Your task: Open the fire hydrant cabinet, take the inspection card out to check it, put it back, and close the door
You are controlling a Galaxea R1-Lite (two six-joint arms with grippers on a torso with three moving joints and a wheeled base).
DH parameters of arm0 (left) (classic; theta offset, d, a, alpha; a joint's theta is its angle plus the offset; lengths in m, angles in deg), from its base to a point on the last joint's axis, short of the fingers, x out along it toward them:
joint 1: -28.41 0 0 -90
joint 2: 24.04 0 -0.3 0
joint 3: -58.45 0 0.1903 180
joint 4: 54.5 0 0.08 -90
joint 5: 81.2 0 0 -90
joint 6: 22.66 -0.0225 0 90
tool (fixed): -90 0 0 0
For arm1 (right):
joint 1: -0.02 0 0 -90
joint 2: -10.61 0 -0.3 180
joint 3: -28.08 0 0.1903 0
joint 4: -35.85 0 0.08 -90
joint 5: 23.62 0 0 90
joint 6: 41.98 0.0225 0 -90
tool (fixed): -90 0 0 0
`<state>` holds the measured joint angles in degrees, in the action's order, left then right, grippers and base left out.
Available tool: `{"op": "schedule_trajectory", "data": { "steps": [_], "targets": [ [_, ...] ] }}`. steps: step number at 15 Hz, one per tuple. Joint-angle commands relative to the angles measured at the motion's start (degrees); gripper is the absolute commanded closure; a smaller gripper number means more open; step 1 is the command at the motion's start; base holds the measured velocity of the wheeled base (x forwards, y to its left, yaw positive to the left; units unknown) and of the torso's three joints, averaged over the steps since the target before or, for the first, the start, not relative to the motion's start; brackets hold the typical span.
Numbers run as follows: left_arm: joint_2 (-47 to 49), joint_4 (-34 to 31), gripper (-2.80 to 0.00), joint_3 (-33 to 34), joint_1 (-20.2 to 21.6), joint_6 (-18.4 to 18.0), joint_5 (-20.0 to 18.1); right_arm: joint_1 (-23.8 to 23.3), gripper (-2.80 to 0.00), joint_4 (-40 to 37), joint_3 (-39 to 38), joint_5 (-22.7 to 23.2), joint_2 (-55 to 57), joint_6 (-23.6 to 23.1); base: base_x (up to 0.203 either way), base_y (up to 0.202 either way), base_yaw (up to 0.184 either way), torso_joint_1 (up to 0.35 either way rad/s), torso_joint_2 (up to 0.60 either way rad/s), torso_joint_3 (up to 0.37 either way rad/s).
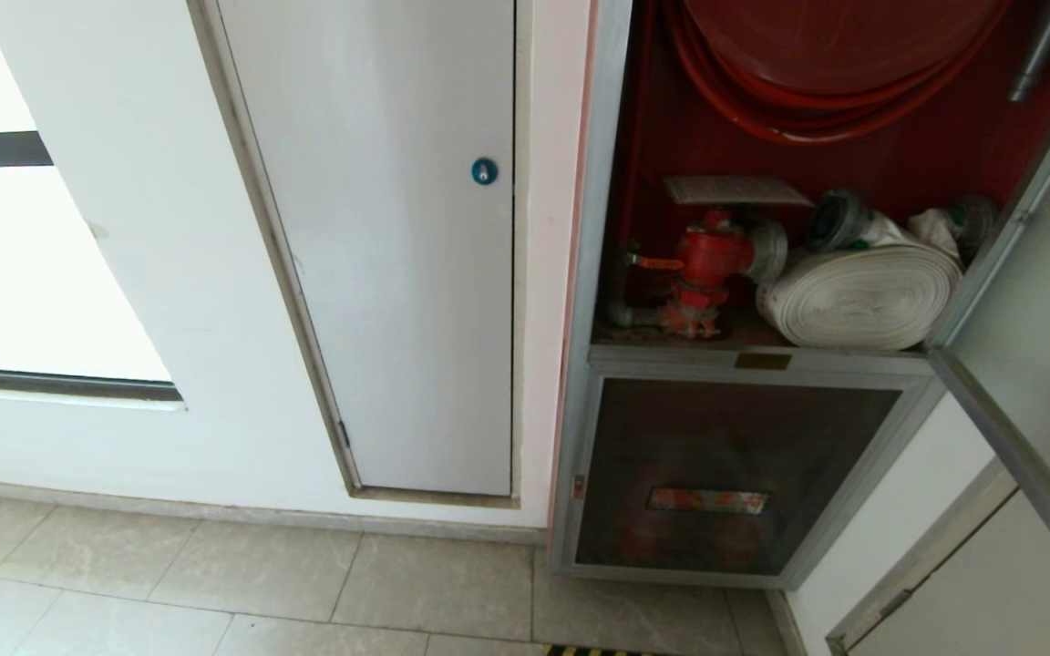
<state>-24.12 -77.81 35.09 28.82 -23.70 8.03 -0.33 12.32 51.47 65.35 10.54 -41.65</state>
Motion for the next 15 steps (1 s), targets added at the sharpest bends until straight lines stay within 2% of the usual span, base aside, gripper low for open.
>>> {"op": "schedule_trajectory", "data": {
  "steps": [1,7,15],
  "targets": [
    [0.1,0.0,0.00,0.1,0.0,0.0,0.0,0.0,0.00,0.0,0.1,0.0,0.0,0.0,0.000,0.000,0.000,0.000,0.00,0.000],
    [0.1,0.0,0.00,0.1,0.0,-0.1,0.0,0.0,0.00,0.0,0.0,0.0,0.0,0.2,0.000,0.000,0.000,0.000,0.00,0.000],
    [0.1,0.0,0.00,0.1,0.0,-0.2,0.0,0.0,0.00,0.0,0.0,0.0,0.0,0.2,0.187,0.000,-0.001,0.005,0.00,0.000]
  ]
}}
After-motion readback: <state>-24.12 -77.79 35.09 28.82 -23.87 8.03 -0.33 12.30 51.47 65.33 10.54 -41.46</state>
